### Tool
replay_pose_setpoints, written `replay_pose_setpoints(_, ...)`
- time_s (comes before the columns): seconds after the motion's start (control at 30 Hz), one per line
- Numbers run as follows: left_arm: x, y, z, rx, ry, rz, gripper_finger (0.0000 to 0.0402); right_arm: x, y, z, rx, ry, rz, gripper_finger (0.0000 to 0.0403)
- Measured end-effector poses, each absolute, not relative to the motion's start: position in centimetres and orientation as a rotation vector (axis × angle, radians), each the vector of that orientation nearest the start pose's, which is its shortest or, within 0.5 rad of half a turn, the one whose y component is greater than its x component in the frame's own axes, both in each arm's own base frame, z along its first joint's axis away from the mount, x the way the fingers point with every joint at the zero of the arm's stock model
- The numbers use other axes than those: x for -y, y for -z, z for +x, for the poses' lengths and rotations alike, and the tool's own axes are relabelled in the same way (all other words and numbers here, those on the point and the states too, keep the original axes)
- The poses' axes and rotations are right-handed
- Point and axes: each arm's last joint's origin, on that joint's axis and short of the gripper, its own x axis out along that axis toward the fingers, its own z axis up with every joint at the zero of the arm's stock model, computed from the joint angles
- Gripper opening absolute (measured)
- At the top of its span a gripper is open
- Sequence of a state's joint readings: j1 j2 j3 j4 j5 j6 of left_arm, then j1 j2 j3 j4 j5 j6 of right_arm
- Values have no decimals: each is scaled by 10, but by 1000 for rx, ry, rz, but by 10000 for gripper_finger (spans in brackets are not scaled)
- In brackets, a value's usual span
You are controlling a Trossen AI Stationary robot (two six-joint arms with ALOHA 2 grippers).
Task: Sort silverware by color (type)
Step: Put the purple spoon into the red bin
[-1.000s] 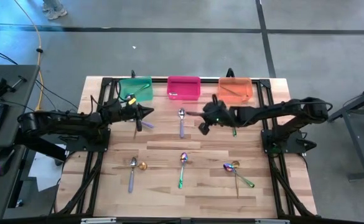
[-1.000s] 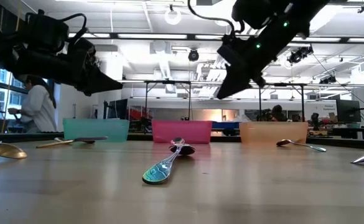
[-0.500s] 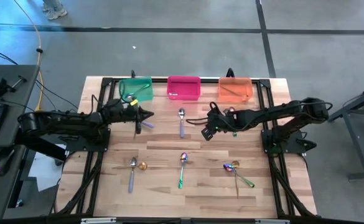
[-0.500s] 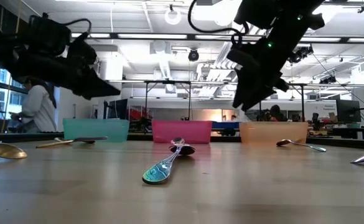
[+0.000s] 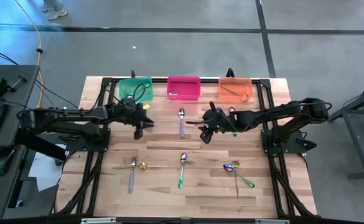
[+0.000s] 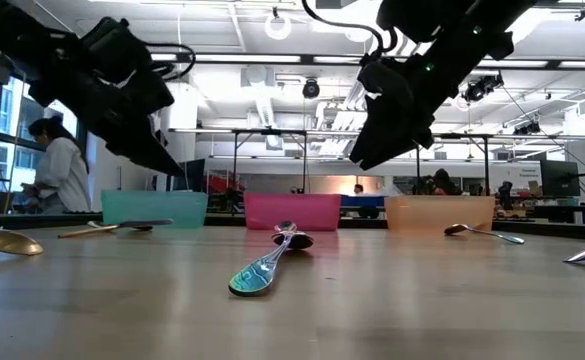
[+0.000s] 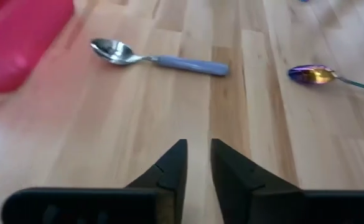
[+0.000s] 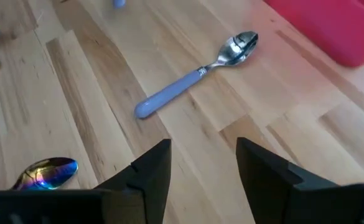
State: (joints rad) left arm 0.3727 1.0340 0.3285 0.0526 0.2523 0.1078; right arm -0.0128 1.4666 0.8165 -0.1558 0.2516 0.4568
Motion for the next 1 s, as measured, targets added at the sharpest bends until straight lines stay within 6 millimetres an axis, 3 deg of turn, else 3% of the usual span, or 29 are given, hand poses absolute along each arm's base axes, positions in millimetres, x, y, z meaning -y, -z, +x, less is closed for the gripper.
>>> replay_pose_setpoints(0.13, -57, -162, 181, -692, -179, -41, 108, 11, -197, 291, -726, 408, 294, 165)
replay_pose_setpoints(0.33, -55, -162, 194, -835, -181, -54, 154, 11, -197, 291, -740, 373, 238, 165)
replay_pose_setpoints(0.73, -59, -140, 221, -1177, -140, 138, 161, 9, -198, 292, -741, 324, 174, 165)
replay_pose_setpoints(0.83, -60, -132, 223, -1226, -128, 156, 161, 18, -201, 295, -688, 347, 218, 165)
replay_pose_setpoints(1.0, -61, -127, 226, -1255, -110, 165, 139, 56, -207, 295, -591, 459, 288, 140)
